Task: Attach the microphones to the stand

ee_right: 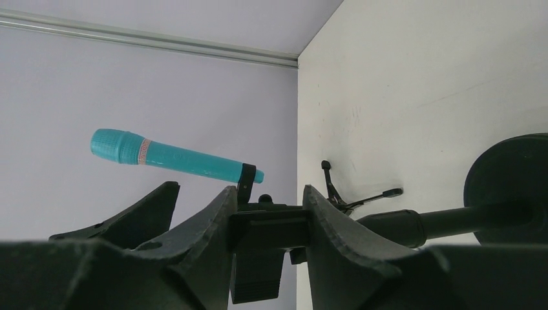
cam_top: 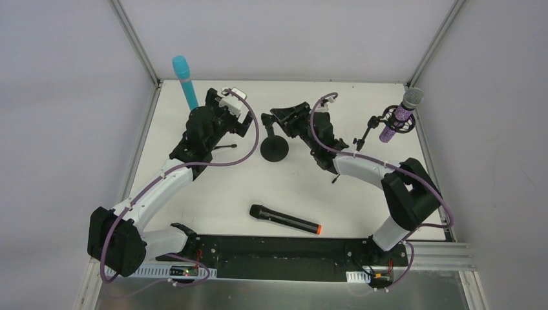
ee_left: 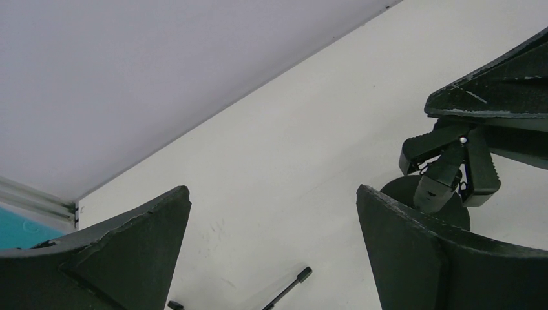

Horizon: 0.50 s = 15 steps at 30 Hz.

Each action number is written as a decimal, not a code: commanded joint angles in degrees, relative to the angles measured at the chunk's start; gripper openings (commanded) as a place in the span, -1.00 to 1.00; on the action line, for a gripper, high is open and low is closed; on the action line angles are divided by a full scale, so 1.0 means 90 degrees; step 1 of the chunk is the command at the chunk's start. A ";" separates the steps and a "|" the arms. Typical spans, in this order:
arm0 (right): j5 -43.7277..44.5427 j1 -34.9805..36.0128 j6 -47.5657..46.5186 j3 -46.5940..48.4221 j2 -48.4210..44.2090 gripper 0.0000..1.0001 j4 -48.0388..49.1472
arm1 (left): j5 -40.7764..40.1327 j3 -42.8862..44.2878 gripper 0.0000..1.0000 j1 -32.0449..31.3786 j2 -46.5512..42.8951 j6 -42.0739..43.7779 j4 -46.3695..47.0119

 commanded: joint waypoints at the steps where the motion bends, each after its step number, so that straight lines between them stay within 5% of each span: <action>1: 0.0505 0.0131 0.0188 -0.0367 -0.0707 -1.00 0.0797 | 0.0460 -0.0060 0.99 -0.0049 -0.0173 0.0043 0.0313; 15: 0.0842 0.0254 0.1061 -0.1563 -0.1969 -1.00 0.0682 | 0.0838 -0.0070 0.99 -0.0051 -0.0110 0.0004 0.0331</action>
